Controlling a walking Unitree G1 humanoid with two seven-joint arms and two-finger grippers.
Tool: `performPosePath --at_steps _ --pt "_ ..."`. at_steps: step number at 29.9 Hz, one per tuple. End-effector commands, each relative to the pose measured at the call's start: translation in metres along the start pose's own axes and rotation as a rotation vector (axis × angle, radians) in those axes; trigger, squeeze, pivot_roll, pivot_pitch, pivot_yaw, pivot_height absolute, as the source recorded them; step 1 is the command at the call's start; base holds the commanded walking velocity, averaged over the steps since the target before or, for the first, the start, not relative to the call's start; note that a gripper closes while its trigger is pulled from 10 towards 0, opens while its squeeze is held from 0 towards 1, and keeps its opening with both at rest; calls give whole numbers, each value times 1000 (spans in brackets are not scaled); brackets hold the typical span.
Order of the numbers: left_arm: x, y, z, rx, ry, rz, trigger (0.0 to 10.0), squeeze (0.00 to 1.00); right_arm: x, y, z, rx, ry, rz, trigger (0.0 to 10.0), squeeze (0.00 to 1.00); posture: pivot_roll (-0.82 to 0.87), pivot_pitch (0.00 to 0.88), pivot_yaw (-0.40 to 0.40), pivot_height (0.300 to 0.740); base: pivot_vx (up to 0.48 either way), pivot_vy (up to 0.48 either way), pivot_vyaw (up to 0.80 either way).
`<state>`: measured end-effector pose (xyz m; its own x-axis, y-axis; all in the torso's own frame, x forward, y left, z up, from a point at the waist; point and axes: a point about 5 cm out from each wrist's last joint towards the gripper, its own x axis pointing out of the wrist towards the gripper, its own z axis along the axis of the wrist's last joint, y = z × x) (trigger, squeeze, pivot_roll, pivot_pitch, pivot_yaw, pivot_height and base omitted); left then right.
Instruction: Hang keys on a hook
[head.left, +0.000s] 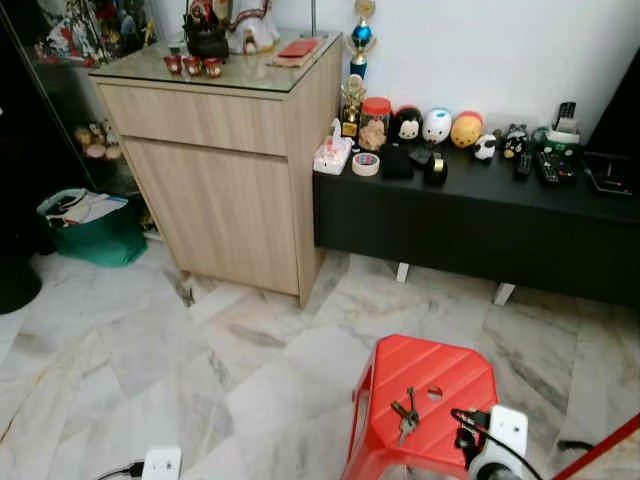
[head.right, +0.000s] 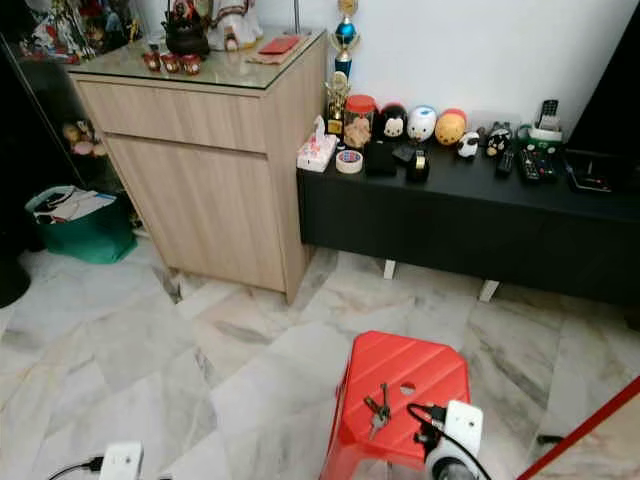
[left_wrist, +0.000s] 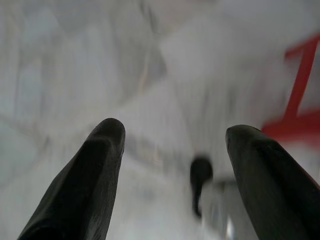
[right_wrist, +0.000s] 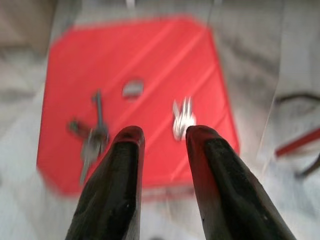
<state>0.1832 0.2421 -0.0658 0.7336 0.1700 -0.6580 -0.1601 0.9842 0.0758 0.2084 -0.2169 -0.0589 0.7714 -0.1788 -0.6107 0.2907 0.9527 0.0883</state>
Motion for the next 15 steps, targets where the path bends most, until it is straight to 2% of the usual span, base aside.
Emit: performPosePath --at_steps 1,2,3,4,6,9,12,15 --pt "5 2 21 -17 -95 -1 10000 0 6 5 24 4 -115 26 10000 0 46 0 -14 735 0 0 0" --pt "9 1 42 -7 -188 -18 10000 0 7 8 37 -9 -183 47 10000 0 47 0 -16 735 0 0 0" --pt "12 -4 76 19 -338 -51 10000 0 7 14 53 -36 -276 80 10000 0 42 0 -15 735 0 0 0" --pt "11 -9 96 49 -439 -74 10000 0 7 18 61 -51 -324 99 10000 0 40 0 -13 735 0 0 0" --pt "8 -15 111 68 -523 -94 10000 0 5 24 67 -68 -364 121 10000 0 34 0 -13 735 0 0 0" --pt "3 -22 123 77 -597 -122 10000 0 3 31 72 -93 -411 157 10000 0 34 0 -13 735 0 0 0" --pt "-6 -31 119 123 -649 -164 10000 0 -2 41 78 -127 -481 188 10000 0 22 0 -12 735 0 0 0" --pt "-12 -36 109 96 -662 -175 10000 0 -6 43 75 -145 -490 182 10000 0 35 0 -21 735 0 0 0"
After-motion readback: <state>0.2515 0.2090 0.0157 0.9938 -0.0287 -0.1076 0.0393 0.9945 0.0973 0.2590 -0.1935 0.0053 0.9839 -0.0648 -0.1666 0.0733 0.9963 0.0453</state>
